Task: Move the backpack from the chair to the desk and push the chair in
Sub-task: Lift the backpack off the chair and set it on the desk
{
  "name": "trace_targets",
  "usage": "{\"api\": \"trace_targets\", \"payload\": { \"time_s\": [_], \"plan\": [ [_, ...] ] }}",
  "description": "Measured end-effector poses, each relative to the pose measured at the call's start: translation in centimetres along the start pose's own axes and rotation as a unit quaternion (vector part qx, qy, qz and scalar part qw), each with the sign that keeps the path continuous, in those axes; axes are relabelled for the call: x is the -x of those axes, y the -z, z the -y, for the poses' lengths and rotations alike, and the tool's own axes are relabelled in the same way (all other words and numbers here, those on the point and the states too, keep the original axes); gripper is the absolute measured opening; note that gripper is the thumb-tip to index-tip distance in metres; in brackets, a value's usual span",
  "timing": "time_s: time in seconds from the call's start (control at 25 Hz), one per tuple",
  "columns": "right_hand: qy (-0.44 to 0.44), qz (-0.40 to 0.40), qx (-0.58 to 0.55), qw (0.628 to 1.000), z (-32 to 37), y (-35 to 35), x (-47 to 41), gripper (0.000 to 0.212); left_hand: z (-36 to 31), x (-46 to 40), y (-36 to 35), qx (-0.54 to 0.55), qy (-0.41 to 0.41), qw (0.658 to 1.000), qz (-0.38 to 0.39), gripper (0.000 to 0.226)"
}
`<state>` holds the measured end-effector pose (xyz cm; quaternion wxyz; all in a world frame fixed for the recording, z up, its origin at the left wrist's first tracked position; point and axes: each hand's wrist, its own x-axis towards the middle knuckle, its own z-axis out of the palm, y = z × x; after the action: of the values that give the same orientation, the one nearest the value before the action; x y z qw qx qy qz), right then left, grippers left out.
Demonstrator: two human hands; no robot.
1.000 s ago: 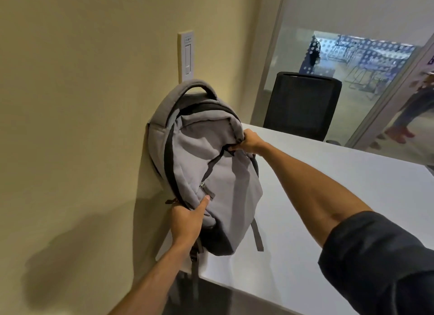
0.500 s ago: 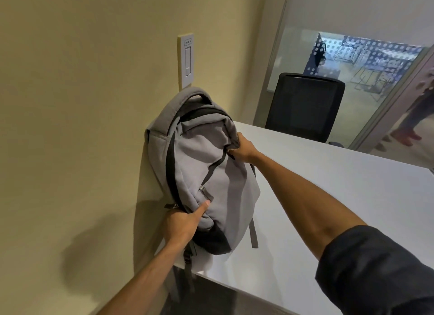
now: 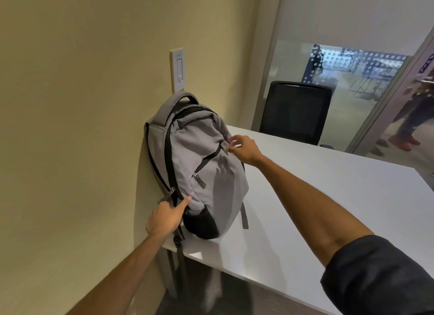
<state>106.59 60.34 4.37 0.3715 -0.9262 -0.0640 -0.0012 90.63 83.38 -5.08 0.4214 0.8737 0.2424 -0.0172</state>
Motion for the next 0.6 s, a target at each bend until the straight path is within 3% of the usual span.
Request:
{"api": "trace_targets", "payload": {
  "time_s": [0.2,0.6],
  "plan": [
    [0.038,-0.022,-0.032,0.999,-0.6,2.3,9.5,0.019,0.5,7.3,1.1,0.035,-0.045,0.998,-0.040,0.051],
    [0.104,-0.004,-0.025,0.994,-4.2,7.6,28.7,0.012,2.2,25.2,-1.1,0.074,-0.071,0.994,-0.045,0.037]
  ]
}}
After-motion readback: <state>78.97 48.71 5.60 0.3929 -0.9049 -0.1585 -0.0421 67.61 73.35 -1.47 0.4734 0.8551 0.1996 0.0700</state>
